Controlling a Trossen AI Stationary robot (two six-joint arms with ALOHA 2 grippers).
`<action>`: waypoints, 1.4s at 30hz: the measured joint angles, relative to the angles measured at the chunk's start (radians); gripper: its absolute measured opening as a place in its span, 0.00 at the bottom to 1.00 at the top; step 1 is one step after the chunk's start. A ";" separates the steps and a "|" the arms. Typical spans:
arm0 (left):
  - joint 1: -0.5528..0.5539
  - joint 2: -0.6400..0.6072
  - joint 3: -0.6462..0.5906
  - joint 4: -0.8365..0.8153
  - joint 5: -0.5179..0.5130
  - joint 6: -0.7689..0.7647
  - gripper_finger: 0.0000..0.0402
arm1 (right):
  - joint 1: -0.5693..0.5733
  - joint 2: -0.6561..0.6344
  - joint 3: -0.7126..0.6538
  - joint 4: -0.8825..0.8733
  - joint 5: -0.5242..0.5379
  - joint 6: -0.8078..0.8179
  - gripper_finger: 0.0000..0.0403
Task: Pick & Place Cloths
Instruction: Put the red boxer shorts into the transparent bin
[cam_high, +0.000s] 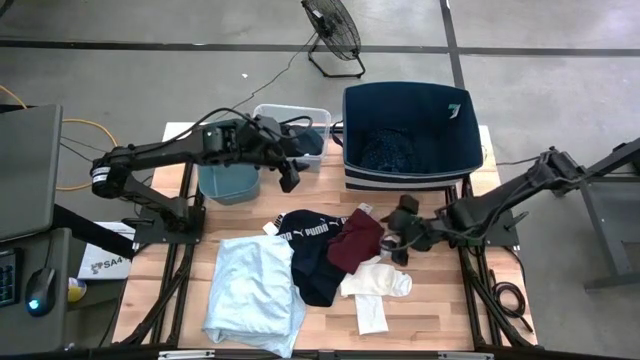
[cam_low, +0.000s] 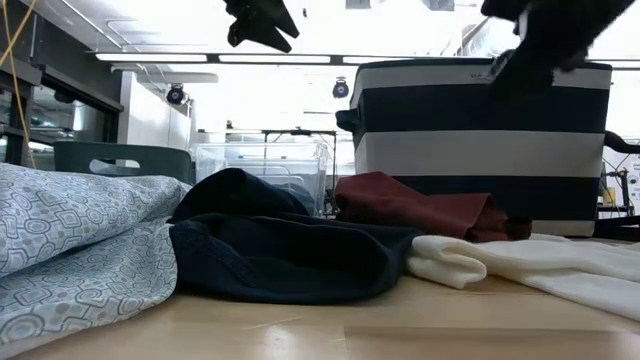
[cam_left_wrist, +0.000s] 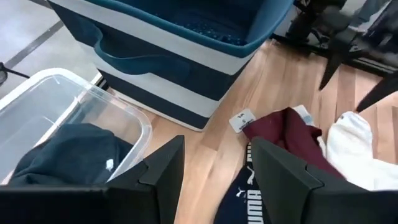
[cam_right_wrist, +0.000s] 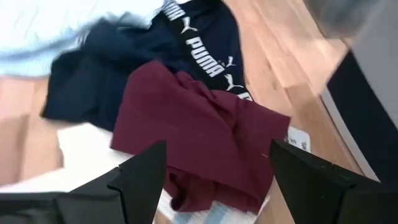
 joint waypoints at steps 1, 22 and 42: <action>-0.005 0.000 0.000 0.000 0.000 -0.014 0.45 | -0.001 0.000 -0.031 0.045 -0.002 -0.032 0.68; -0.011 0.000 0.000 -0.085 0.003 -0.014 0.45 | -0.095 0.362 -0.235 0.750 -0.068 -0.007 0.68; -0.011 0.000 0.000 -0.086 0.003 -0.007 0.45 | -0.094 0.419 -0.227 0.848 -0.178 0.364 0.03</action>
